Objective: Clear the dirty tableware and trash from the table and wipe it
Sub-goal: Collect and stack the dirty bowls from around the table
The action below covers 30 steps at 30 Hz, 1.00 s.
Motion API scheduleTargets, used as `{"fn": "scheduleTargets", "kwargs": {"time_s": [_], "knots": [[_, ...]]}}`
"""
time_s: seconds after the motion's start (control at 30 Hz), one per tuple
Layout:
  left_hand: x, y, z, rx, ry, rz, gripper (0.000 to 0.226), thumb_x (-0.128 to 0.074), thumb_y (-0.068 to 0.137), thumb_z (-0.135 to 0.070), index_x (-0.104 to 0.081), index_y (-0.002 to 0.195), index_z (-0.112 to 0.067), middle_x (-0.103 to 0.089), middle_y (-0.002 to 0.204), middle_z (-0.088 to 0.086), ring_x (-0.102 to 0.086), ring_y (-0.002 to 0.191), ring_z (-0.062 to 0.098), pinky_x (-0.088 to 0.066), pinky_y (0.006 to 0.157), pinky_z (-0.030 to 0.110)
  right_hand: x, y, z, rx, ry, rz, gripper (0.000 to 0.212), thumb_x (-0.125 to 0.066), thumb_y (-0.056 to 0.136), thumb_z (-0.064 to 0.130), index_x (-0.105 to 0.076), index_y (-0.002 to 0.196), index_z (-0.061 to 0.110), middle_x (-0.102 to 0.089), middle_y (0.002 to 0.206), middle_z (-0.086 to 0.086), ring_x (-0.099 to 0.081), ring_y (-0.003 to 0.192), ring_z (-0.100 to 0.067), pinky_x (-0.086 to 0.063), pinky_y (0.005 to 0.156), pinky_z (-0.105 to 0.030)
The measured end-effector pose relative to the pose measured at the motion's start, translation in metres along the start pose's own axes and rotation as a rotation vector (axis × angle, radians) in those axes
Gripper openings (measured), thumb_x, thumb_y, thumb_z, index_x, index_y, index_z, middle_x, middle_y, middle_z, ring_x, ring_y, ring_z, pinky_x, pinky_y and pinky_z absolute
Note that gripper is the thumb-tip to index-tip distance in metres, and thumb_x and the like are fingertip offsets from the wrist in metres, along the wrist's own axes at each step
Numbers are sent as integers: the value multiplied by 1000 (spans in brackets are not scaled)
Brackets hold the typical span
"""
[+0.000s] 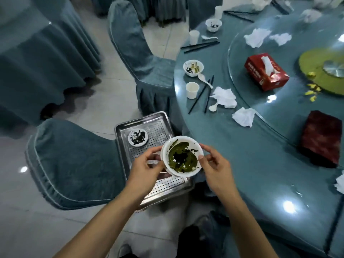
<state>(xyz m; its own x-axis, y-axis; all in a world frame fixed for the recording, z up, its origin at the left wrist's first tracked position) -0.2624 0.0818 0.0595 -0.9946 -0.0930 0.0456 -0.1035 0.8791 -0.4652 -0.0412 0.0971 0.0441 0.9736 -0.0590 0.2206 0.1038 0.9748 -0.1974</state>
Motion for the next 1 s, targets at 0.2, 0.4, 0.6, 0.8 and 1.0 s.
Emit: {"fn": "scheduleTargets", "kwargs": {"time_s": [0.2,0.4,0.6,0.8,1.0], "knots": [[141,-34,6,-23,-115,-23,37,-70,90,0,-71,120,-21,-65,115,12,-75,93,26,-63,69,37,-132,-42,39,45,-27,57,29,-67,95,18,-69,119,33,-72,94,10,-70,87,-9,-60,82,-35],[280,-70,11,-60,-156,-45,30,-47,106,-10,-62,131,-19,-67,119,10,-76,87,23,-63,68,37,-268,-93,81,94,-2,119,32,-67,93,4,-69,117,25,-67,89,-12,-68,78,-25,-62,73,-37],[375,-83,-7,-188,17,-109,64,-69,91,3,-53,141,-34,-57,117,4,-76,87,25,-64,72,35,-357,-108,125,93,4,181,30,-67,92,1,-69,115,21,-60,76,1,-62,70,-14,-62,68,-32],[425,-52,-18,-226,-44,-169,64,-68,86,11,-63,133,-32,-57,111,11,-72,82,30,-64,71,45,-406,-84,149,91,-5,206,30,-65,92,1,-69,113,22,-56,72,0,-59,65,-13,-61,61,-31],[469,4,-49,-251,39,-211,69,-69,86,10,-60,134,-38,-57,114,1,-69,90,29,-64,67,39,-458,-32,162,76,88,228,30,-65,91,-4,-66,117,12,-52,75,-9,-57,63,-12,-58,59,-24]]}}
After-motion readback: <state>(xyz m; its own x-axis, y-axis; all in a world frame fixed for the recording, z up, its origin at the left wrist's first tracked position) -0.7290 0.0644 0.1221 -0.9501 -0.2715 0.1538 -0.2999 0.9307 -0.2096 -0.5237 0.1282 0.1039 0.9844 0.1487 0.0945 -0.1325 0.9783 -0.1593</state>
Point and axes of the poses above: each hand's wrist, its own y-axis towards the middle knuckle, its own x-axis out of the back of the hand, z = x × y, the point moved 10 cm from there along y, towards the middle knuckle
